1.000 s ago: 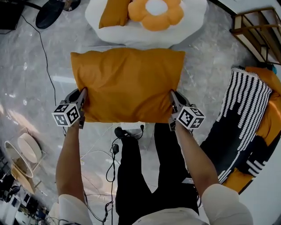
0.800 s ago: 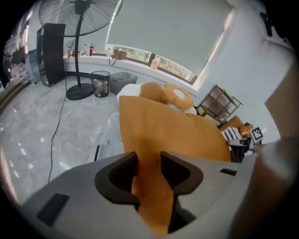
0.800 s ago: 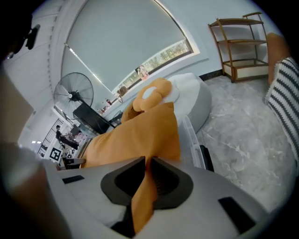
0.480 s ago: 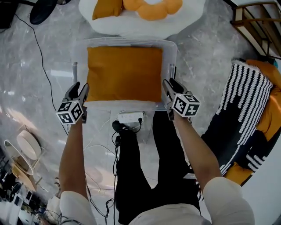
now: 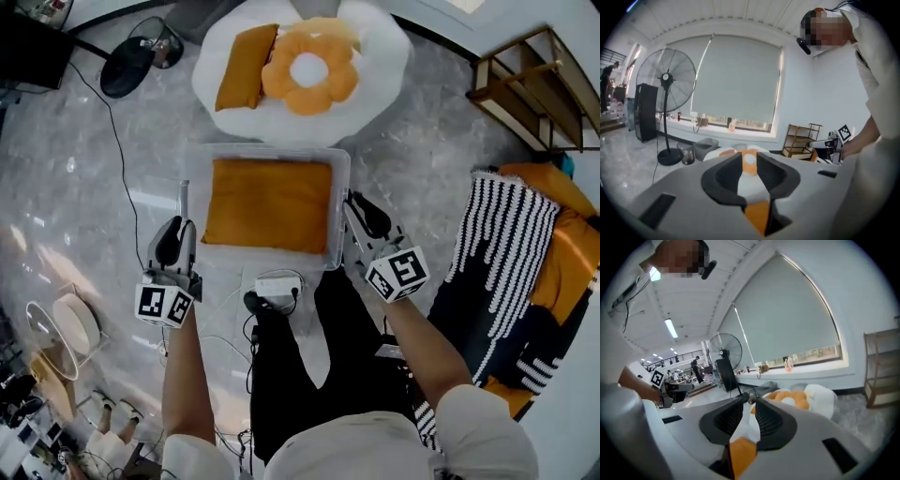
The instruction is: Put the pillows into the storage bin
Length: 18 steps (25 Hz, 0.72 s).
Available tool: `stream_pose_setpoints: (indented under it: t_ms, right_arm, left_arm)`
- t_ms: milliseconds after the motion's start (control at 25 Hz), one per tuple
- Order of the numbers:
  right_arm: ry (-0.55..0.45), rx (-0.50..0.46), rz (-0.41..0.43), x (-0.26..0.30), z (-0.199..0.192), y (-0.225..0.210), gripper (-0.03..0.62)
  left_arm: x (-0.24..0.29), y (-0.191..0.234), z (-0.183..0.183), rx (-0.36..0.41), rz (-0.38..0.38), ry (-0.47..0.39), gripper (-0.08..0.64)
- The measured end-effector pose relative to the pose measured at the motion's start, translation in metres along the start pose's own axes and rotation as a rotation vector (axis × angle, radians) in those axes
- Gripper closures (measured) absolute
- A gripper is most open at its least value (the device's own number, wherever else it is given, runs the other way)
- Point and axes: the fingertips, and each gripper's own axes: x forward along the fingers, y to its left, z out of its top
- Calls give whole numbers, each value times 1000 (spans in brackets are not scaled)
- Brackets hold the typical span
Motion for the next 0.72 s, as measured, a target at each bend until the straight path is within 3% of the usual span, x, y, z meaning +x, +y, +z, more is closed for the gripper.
stream_pose_setpoints:
  t_ms: [200, 400, 560, 720]
  right_arm:
    - [-127, -151, 69, -46, 133, 13, 497]
    - [-247, -297, 77, -92, 259, 20, 517]
    - [-314, -340, 51, -147, 327, 37, 537]
    - [-383, -371, -10, -202, 374, 57, 548]
  left_arm:
    - [-39, -63, 127, 57, 30, -165, 480]
    - [-73, -123, 249, 132, 15, -332, 523]
    - [-117, -167, 314, 192, -1, -411, 532]
    - [-159, -189, 358, 242, 49, -466, 540]
